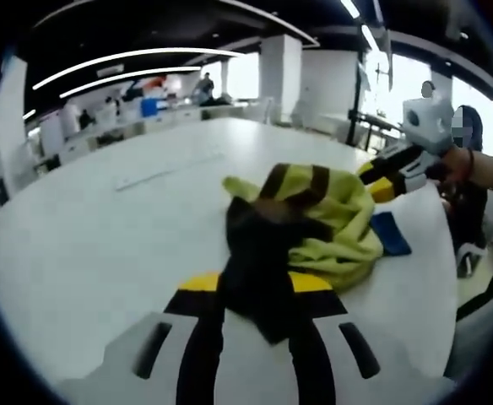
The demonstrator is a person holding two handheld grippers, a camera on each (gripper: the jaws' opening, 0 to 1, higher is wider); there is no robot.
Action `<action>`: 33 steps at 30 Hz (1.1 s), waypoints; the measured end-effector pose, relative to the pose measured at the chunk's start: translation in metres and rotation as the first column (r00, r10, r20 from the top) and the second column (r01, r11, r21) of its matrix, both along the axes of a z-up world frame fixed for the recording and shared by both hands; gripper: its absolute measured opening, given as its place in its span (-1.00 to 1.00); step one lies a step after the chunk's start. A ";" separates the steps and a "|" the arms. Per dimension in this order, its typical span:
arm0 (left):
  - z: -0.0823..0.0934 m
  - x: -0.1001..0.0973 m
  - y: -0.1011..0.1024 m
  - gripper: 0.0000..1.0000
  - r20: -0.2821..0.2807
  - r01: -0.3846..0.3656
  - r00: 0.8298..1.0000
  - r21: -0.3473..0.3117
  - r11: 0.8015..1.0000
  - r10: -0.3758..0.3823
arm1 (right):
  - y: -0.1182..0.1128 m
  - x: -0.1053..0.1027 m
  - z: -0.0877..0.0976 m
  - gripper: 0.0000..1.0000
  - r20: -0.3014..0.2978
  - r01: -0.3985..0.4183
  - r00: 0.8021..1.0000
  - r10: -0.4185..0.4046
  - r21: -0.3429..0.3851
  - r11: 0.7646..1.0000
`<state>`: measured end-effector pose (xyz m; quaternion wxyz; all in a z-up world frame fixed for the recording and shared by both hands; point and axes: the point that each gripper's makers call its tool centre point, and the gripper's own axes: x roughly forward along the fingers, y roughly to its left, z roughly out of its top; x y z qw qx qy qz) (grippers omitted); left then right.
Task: Fold the garment on the visible template until the final outline fits inside the template.
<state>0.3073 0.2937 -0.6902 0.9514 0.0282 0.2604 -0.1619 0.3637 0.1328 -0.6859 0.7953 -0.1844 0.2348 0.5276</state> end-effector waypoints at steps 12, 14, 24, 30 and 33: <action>-0.011 0.006 -0.002 -0.83 -0.023 0.004 1.000 -0.001 1.000 -0.004 | 0.004 0.000 -0.001 -0.99 0.018 -0.022 1.000 0.022 0.002 1.000; -0.013 0.006 -0.002 -0.85 -0.028 0.007 1.000 0.001 1.000 -0.007 | 0.004 0.000 -0.002 -1.00 0.017 -0.025 1.000 0.025 0.001 1.000; -0.022 0.006 -0.001 -1.00 -0.053 -0.005 0.999 0.001 1.000 0.005 | 0.001 0.004 0.005 -1.00 0.035 0.004 0.999 -0.005 0.020 1.000; -0.017 0.004 0.000 -1.00 -0.045 -0.014 0.999 -0.017 1.000 0.013 | -0.003 0.008 0.016 -1.00 0.033 0.033 0.999 -0.035 0.057 0.998; -0.012 0.003 0.002 -1.00 -0.035 -0.014 0.999 -0.013 1.000 0.014 | -0.005 0.010 0.019 -1.00 0.044 0.043 0.998 -0.046 0.056 0.997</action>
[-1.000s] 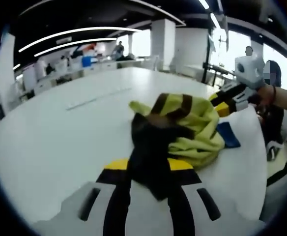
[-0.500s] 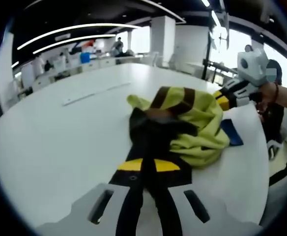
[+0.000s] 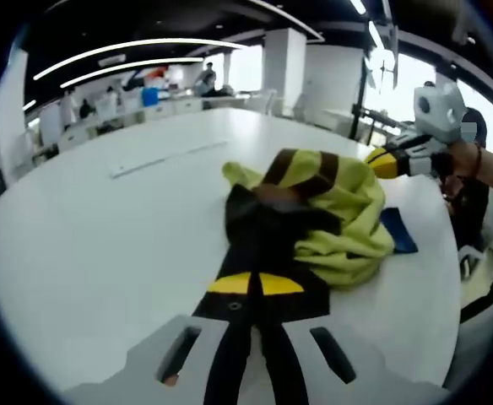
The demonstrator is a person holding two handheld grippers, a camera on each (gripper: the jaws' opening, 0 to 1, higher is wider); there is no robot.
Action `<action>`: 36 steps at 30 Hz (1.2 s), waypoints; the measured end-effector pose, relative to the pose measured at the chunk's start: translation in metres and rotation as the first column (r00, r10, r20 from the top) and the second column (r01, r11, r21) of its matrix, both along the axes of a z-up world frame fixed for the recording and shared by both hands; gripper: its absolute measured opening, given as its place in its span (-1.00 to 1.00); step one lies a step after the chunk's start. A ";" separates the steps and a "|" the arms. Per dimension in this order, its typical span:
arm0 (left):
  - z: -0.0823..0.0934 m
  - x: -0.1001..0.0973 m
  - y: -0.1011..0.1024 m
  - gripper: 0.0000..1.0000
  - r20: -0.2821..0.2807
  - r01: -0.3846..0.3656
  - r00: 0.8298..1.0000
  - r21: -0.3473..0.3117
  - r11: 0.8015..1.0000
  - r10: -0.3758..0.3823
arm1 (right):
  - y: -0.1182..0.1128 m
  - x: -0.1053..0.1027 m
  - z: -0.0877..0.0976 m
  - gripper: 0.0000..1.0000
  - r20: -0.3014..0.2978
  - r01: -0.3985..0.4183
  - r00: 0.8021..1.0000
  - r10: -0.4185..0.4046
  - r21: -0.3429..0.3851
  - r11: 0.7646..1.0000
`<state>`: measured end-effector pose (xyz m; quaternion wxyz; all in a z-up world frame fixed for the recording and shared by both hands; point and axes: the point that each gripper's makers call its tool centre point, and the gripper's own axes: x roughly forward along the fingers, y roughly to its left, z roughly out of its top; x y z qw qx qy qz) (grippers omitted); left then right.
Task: Fold the garment on the visible template until the final outline fits inside the template.
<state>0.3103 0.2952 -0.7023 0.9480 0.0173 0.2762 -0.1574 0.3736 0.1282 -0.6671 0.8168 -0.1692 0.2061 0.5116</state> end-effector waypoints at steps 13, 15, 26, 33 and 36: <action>0.027 -0.002 0.014 -1.00 0.055 -0.042 0.998 0.004 0.999 0.042 | -0.014 0.013 0.020 -1.00 0.055 0.074 0.996 -0.074 -0.009 0.997; 0.034 -0.003 0.018 -1.00 0.071 -0.055 0.996 0.012 0.998 0.054 | -0.017 0.016 0.025 -1.00 0.066 0.093 0.994 -0.093 -0.007 0.996; 0.073 -0.014 0.037 -1.00 0.130 -0.080 0.989 0.084 0.993 0.069 | -0.040 0.032 0.048 -1.00 0.100 0.183 0.978 -0.183 0.001 0.983; 0.093 -0.016 0.053 -1.00 0.152 -0.149 0.979 0.091 0.985 0.134 | -0.049 0.040 0.059 -1.00 0.110 0.193 0.975 -0.192 -0.002 0.981; 0.101 -0.017 0.060 -1.00 0.159 -0.180 0.974 0.094 0.979 0.163 | -0.049 0.043 0.062 -1.00 0.105 0.190 0.977 -0.188 -0.003 0.982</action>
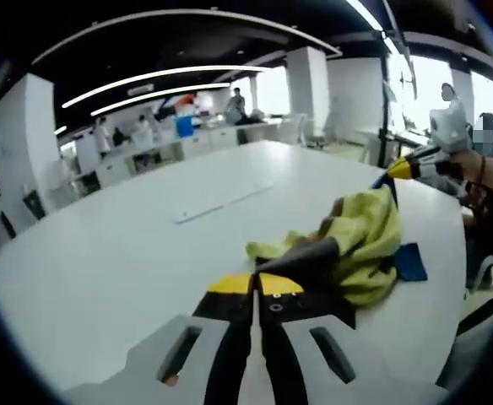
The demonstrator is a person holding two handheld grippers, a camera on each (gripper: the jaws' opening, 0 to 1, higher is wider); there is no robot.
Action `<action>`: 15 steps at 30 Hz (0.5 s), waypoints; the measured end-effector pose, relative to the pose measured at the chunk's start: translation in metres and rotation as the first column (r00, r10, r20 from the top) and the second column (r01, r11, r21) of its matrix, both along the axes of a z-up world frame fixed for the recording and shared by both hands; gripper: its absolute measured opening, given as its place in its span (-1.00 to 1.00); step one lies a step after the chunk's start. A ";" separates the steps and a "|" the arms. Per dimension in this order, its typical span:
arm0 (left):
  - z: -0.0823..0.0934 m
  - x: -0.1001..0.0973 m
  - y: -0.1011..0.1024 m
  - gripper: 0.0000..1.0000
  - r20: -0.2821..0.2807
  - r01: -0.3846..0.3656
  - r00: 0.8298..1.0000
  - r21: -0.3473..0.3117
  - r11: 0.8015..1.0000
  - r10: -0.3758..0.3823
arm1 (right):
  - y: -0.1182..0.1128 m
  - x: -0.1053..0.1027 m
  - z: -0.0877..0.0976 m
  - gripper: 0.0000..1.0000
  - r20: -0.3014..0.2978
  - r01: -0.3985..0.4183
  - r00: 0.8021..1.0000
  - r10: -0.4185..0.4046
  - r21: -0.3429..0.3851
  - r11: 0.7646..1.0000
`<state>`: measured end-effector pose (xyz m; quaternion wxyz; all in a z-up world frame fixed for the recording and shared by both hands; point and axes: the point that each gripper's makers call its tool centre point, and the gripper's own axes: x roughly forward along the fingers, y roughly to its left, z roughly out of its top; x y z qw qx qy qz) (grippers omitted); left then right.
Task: Fold the garment on the visible template until the final outline fits inside the template.
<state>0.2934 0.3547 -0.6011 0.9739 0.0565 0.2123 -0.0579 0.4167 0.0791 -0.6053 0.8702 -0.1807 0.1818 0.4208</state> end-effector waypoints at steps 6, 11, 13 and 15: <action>0.016 0.001 0.017 -1.00 0.020 -0.066 0.998 -0.007 0.998 0.066 | 0.002 0.009 0.008 -1.00 -0.003 -0.016 1.000 0.016 0.001 1.000; 0.031 0.009 0.034 -1.00 0.041 -0.104 0.994 0.000 0.995 0.104 | 0.002 0.028 0.014 -1.00 -0.024 0.007 1.000 -0.006 0.028 1.000; 0.036 0.015 0.038 -1.00 0.047 -0.112 0.993 0.002 0.994 0.112 | 0.002 0.037 0.016 -1.00 -0.034 0.023 0.999 -0.022 0.040 0.999; 0.038 0.021 0.042 -1.00 0.049 -0.116 0.992 0.012 0.993 0.115 | 0.004 0.045 0.021 -1.00 -0.042 0.027 0.999 -0.024 0.067 0.997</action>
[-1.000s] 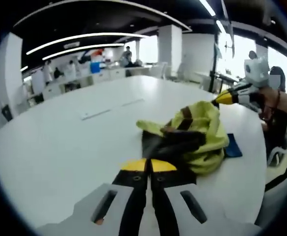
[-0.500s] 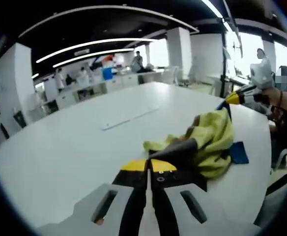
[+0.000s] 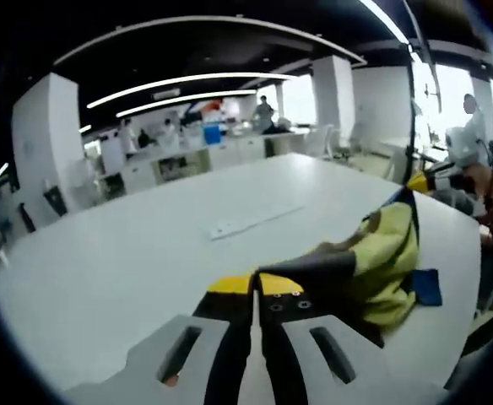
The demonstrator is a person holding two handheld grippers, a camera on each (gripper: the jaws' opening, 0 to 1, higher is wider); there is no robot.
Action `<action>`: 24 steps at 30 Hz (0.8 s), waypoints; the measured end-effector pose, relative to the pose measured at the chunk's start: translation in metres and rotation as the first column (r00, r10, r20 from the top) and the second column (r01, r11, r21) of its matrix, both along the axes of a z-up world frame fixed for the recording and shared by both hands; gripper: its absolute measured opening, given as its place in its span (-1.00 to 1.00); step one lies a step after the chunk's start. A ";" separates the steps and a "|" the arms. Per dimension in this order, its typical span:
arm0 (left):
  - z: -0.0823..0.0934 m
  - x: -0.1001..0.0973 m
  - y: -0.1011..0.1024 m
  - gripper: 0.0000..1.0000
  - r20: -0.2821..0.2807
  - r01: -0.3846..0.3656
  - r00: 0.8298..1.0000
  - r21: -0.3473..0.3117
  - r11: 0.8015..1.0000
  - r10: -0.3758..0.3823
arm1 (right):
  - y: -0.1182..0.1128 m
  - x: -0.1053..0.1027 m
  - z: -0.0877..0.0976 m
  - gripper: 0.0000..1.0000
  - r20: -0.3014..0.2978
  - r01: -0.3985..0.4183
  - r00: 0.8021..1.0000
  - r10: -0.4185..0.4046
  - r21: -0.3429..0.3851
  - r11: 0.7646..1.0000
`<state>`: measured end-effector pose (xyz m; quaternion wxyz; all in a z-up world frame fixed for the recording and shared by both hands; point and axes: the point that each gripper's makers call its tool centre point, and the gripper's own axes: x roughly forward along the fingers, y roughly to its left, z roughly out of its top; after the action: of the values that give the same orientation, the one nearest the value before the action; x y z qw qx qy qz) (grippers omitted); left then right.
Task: Fold the garment on the visible template until the final outline fits inside the template.
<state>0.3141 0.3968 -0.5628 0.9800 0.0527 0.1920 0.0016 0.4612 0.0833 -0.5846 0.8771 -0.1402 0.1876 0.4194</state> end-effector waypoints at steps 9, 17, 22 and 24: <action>-0.004 0.039 0.019 -1.00 -0.007 -0.035 0.999 -0.043 0.998 0.035 | 0.002 0.045 0.000 -1.00 0.008 0.042 0.999 -0.042 -0.006 0.999; -0.024 0.078 0.039 -1.00 -0.042 -0.050 0.998 -0.026 0.998 0.049 | 0.016 0.084 -0.007 -1.00 0.001 0.092 0.996 -0.092 -0.002 0.996; -0.048 0.103 0.050 -1.00 -0.094 -0.080 0.993 -0.090 0.993 0.072 | 0.027 0.110 -0.021 -1.00 -0.030 0.125 0.992 -0.125 0.002 0.992; -0.056 0.110 0.053 -1.00 -0.110 -0.080 0.991 -0.085 0.993 0.071 | 0.030 0.118 -0.028 -1.00 -0.057 0.144 0.988 -0.143 0.008 0.990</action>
<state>0.4241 0.4494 -0.6188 0.9690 0.0018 0.2456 0.0274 0.5796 0.1138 -0.6126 0.9002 -0.1092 0.2190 0.3602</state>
